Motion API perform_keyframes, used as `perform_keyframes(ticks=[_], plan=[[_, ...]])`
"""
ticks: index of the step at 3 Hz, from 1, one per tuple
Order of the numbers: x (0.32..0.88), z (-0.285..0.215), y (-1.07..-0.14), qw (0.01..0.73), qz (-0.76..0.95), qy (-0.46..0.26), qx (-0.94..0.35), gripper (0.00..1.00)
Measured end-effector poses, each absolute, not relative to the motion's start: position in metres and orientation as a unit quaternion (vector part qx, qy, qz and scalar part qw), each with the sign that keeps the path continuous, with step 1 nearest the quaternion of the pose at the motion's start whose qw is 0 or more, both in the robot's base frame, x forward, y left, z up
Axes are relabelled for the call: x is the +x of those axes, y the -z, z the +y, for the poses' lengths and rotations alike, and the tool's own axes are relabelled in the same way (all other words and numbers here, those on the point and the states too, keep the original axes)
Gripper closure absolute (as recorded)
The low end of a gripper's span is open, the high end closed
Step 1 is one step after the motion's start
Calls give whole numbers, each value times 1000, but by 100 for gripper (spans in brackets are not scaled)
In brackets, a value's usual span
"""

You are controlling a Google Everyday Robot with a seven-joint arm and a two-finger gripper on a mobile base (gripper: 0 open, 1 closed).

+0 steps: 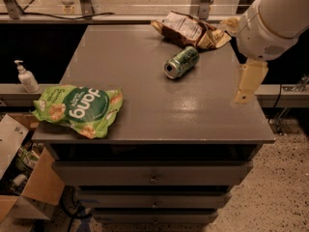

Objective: Place green can upright

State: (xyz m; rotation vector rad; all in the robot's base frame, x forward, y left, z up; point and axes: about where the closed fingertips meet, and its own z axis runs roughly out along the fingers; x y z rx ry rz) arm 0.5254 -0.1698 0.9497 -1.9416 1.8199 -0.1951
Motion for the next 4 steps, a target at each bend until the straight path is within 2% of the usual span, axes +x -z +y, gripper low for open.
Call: perform_keyframes(ticks=[2,4], plan=[[568,-150,-946,220,595,113,-765,0],[580,-152,-934,196,589,133,-773,0]])
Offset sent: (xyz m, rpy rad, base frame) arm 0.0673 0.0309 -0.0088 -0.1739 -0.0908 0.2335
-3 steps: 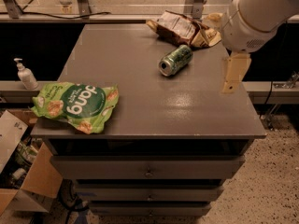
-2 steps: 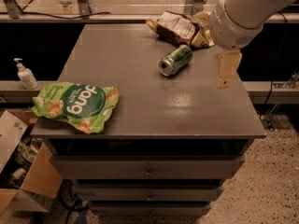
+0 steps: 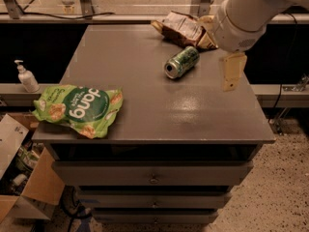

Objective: Place green can upright

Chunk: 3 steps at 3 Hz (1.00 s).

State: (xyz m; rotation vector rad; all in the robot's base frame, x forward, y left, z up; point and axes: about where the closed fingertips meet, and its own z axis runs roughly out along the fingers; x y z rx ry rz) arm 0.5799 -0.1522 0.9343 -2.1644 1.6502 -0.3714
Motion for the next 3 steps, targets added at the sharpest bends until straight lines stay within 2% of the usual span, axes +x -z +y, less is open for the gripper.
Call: perform_keyframes(ticks=[3], plan=[[663,-162,-880,158,562,139,-800,0]])
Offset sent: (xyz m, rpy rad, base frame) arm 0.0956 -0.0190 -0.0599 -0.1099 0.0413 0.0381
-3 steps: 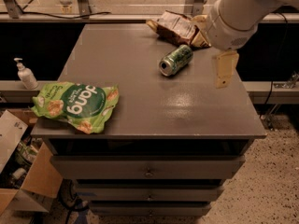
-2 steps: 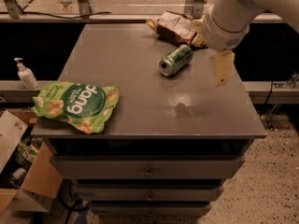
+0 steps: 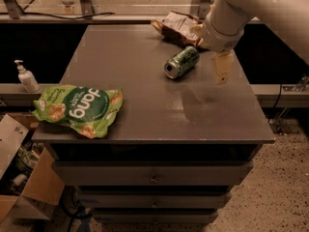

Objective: Place green can upright

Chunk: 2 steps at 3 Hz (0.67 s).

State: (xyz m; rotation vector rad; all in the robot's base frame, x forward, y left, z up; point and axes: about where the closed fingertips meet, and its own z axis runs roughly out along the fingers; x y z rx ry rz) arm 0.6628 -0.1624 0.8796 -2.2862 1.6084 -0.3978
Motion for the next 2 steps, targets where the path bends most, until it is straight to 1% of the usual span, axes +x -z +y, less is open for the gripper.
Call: perform_keyframes(ticks=[2], plan=[[700,-144,-858,162,514,108,-836,0]])
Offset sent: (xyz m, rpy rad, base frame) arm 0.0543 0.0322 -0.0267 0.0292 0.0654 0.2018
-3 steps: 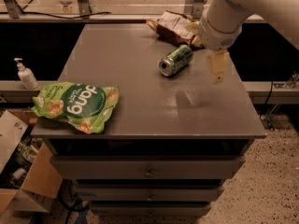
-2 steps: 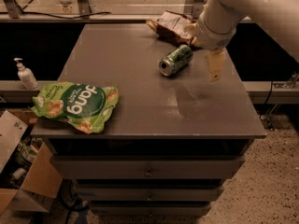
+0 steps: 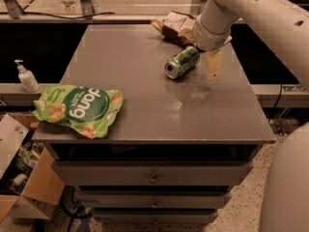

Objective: Place green can upright

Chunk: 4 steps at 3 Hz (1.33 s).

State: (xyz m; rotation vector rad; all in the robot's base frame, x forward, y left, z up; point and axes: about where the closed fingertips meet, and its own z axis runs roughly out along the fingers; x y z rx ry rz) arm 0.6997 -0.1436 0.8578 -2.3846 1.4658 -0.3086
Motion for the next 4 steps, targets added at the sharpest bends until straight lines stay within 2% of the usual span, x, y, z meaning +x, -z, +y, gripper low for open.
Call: perform_keyframes(ticks=[4], plan=[[701,-89,-828,169,441,8,-881,0]])
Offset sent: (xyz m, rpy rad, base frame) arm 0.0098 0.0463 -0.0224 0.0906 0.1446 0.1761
